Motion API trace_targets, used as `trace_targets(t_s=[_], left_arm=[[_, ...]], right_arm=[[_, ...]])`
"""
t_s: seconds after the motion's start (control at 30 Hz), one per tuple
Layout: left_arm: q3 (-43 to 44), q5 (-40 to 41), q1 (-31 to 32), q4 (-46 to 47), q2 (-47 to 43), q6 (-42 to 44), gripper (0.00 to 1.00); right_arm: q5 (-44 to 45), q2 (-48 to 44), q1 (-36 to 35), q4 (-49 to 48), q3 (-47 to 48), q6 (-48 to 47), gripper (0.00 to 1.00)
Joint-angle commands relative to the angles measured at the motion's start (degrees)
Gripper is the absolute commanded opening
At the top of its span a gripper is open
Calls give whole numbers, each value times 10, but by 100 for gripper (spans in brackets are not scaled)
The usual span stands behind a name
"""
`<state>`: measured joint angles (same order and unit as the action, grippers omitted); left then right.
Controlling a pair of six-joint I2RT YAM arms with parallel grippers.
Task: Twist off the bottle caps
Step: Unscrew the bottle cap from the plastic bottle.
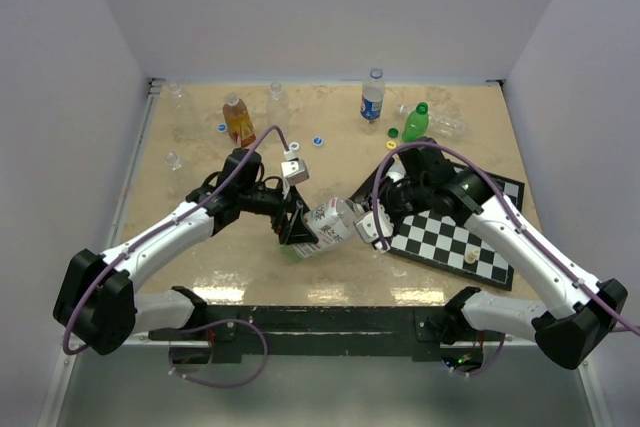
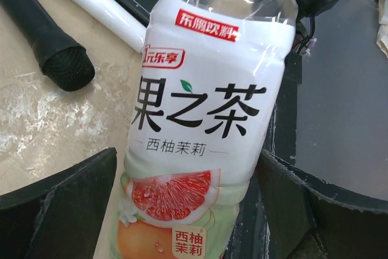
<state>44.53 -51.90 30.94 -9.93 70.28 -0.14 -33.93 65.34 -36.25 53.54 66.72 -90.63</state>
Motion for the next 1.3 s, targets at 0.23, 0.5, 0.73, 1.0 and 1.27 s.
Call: trace_targets(t_s=[0.23, 0.5, 0.73, 1.0, 1.27], left_arm=[[11, -102, 20, 27, 2, 43, 100], [7, -144, 23, 32, -10, 53, 83], [8, -131, 28, 13, -17, 68, 35], [-3, -37, 33, -11, -61, 95, 0], [-66, 95, 33, 33, -184, 119, 0]], right_arm=[[-64, -5, 1, -10, 34, -24, 0], [-87, 6, 2, -35, 30, -10, 0], [-83, 7, 1, -66, 21, 31, 0], [-58, 5, 3, -159, 25, 231, 47], [-97, -3, 35, -169, 29, 358, 75]])
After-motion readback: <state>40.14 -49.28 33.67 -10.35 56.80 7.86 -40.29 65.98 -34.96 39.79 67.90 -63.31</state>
